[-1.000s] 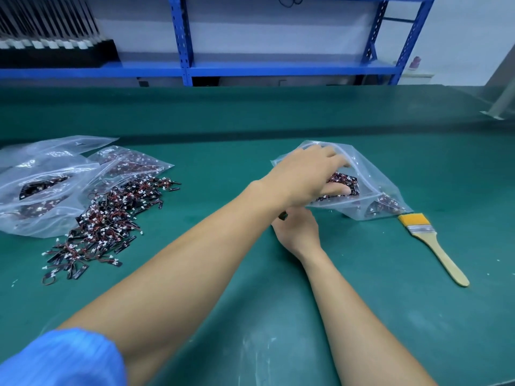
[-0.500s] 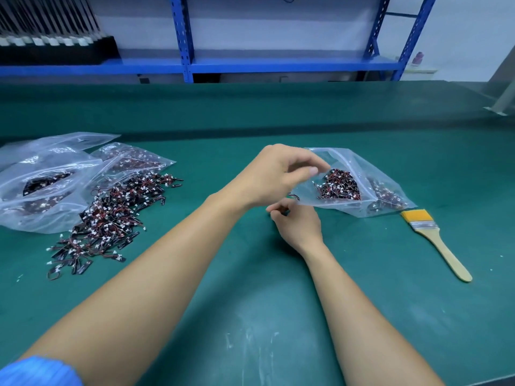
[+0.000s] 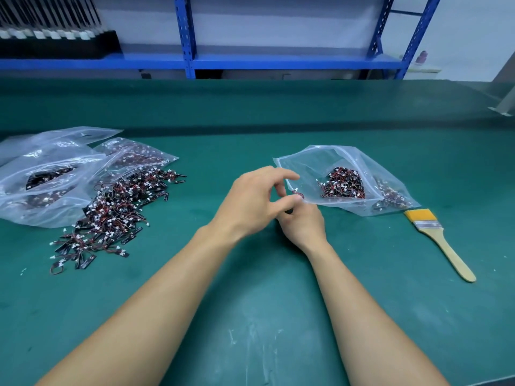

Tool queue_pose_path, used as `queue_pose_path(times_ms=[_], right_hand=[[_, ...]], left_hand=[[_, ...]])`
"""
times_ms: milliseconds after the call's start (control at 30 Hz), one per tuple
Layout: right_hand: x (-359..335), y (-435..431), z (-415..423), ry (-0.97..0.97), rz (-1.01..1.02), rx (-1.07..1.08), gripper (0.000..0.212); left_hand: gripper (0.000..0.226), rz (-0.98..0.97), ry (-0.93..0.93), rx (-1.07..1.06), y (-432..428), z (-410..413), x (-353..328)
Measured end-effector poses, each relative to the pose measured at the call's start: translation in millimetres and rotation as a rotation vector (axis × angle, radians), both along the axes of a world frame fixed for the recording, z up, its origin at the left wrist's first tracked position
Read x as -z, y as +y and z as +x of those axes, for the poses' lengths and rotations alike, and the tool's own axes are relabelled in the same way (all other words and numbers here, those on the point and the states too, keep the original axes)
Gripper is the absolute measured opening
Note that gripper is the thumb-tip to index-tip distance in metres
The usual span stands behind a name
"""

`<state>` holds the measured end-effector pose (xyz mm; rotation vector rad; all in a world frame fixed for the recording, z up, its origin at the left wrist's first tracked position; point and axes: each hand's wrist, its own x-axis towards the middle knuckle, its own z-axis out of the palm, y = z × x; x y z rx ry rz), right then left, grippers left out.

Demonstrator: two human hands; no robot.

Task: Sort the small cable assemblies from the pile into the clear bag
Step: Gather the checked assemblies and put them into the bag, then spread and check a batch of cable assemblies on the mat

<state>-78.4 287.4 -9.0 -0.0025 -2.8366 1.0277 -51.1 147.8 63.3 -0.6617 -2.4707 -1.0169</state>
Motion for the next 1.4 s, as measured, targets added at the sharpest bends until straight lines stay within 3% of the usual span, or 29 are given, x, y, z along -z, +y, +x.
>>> queue_pose_path(times_ms=[133, 233, 367, 567, 633, 767, 867, 967, 1167, 1400], right_hand=[[0, 1, 1, 0.041, -0.007, -0.049, 0.02], [-2, 1, 1, 0.054, 0.031, -0.073, 0.026], [2, 3, -2, 0.059, 0.097, -0.081, 0.022], [3, 1, -3, 0.005, -0.102, -0.054, 0.015], [4, 4, -3, -0.006, -0.117, -0.027, 0.017], [3, 0, -2, -0.011, -0.111, -0.025, 0.018], [2, -1, -2, -0.004, -0.119, -0.023, 0.018], [2, 0, -2, -0.002, -0.109, -0.024, 0.018], [3, 0, -2, -0.016, -0.109, -0.024, 0.017], [1, 0, -1, -0.017, -0.112, -0.025, 0.017]], left_hand=[[0.002, 0.056, 0.048, -0.059, 19, -3, -4], [0.01, 0.158, 0.061, -0.053, 34, -4, -11], [0.04, 0.054, 0.005, 0.037, 35, 0, -7], [0.026, 0.09, 0.057, -0.141, -27, 6, 15], [0.028, -0.02, -0.003, -0.308, -61, 0, 28], [0.06, -0.454, -0.241, -0.626, -119, -18, 50], [0.071, -0.662, -0.379, -0.672, -129, -33, 57], [0.079, -0.737, -0.48, -0.684, -127, -40, 58], [0.082, -0.636, -0.435, -0.491, -114, -25, 62], [0.032, -0.261, -0.177, -0.187, -119, 18, 61]])
